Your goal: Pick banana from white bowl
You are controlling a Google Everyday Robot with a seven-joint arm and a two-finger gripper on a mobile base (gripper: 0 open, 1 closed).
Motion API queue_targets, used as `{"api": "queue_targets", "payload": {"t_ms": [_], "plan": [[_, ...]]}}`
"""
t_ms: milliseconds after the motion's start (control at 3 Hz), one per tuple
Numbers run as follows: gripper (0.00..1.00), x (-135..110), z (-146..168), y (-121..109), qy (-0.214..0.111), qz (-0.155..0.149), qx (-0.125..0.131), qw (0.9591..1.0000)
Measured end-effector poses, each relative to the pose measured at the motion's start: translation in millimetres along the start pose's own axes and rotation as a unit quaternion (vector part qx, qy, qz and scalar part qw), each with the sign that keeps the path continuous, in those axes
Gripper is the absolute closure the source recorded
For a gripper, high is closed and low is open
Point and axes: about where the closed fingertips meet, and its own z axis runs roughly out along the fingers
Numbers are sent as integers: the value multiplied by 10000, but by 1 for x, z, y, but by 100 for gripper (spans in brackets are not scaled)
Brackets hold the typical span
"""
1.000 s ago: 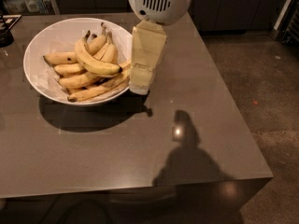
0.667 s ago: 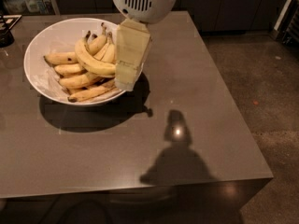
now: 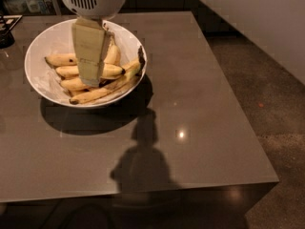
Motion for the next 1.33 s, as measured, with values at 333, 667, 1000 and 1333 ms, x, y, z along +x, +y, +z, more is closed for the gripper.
{"api": "queue_targets", "payload": {"t_ms": [333,667,1000,1333], "plan": [[0,-7,-11,-2,-186,-8,132,9997],[0,-16,-9,3,-281,-51,47,9996],[6,-37,14,7,-400,-109,-362,9985],[15,-53,42,12,-387,-174,-754,9963]]}}
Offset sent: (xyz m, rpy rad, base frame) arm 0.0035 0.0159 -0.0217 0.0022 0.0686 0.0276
